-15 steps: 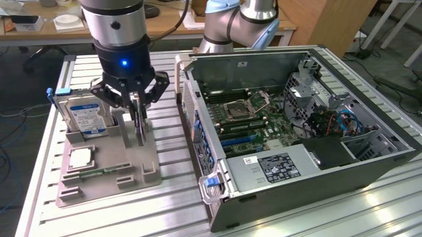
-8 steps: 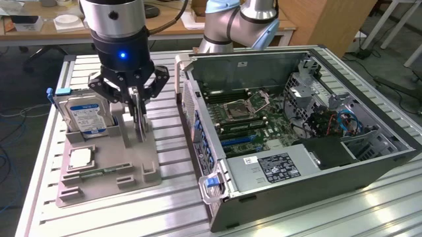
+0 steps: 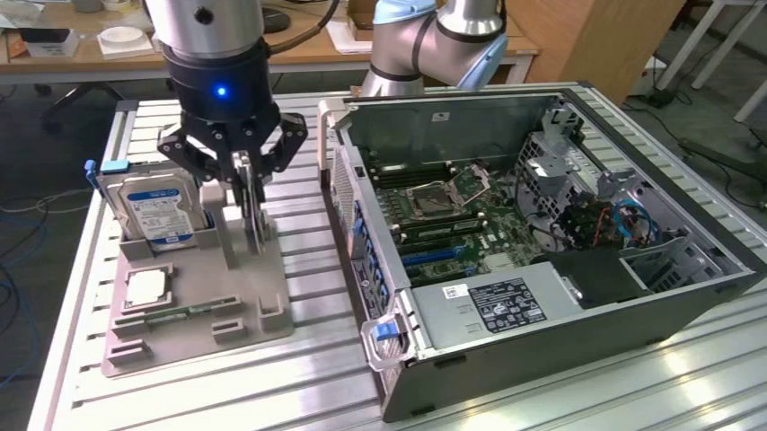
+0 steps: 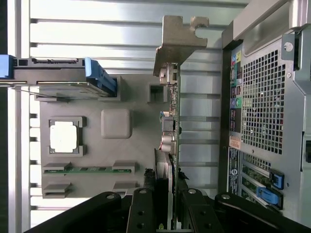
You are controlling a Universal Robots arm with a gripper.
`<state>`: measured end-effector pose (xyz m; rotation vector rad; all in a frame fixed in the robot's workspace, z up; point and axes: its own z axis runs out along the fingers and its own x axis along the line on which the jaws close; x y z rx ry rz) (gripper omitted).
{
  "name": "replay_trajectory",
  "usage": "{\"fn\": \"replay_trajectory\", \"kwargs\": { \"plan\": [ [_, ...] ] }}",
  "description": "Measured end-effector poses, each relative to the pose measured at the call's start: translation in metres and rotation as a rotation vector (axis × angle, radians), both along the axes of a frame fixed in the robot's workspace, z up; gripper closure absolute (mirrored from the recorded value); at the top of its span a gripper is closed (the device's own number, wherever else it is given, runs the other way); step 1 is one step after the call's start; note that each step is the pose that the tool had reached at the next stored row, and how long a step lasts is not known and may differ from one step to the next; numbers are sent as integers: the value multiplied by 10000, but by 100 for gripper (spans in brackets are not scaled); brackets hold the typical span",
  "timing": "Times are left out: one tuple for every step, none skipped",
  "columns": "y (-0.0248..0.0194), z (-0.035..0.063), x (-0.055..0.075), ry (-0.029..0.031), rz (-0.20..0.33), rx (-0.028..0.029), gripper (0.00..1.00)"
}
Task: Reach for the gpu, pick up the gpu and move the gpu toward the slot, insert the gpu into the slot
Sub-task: 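Pick up the gpu and move the gpu toward the slot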
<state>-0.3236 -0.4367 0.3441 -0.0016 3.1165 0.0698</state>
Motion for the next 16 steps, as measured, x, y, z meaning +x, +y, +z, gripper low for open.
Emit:
{"fn": "replay_trajectory", "kwargs": {
  "plan": [
    [0, 14, 0, 0, 0, 0, 73],
    [0, 28, 0, 2, 0, 0, 73],
    [0, 40, 0, 1, 0, 2, 73],
    [0, 51, 0, 1, -1, 2, 73],
    [0, 62, 0, 0, 0, 3, 73],
    [0, 73, 0, 1, 0, 4, 73],
    [0, 83, 0, 1, -1, 5, 73],
    [0, 94, 0, 0, -1, 7, 73],
    [0, 105, 0, 0, 0, 8, 73],
    [0, 114, 0, 1, 0, 9, 73],
    [0, 131, 0, 1, 0, 10, 73],
    [0, 139, 0, 0, 0, 10, 73],
    [0, 146, 0, 0, 0, 10, 73],
    [0, 150, 0, -1, 0, 11, 73],
    [0, 153, 0, 0, 0, 11, 73],
    [0, 159, 0, 1, 0, 10, 73]
  ]
}}
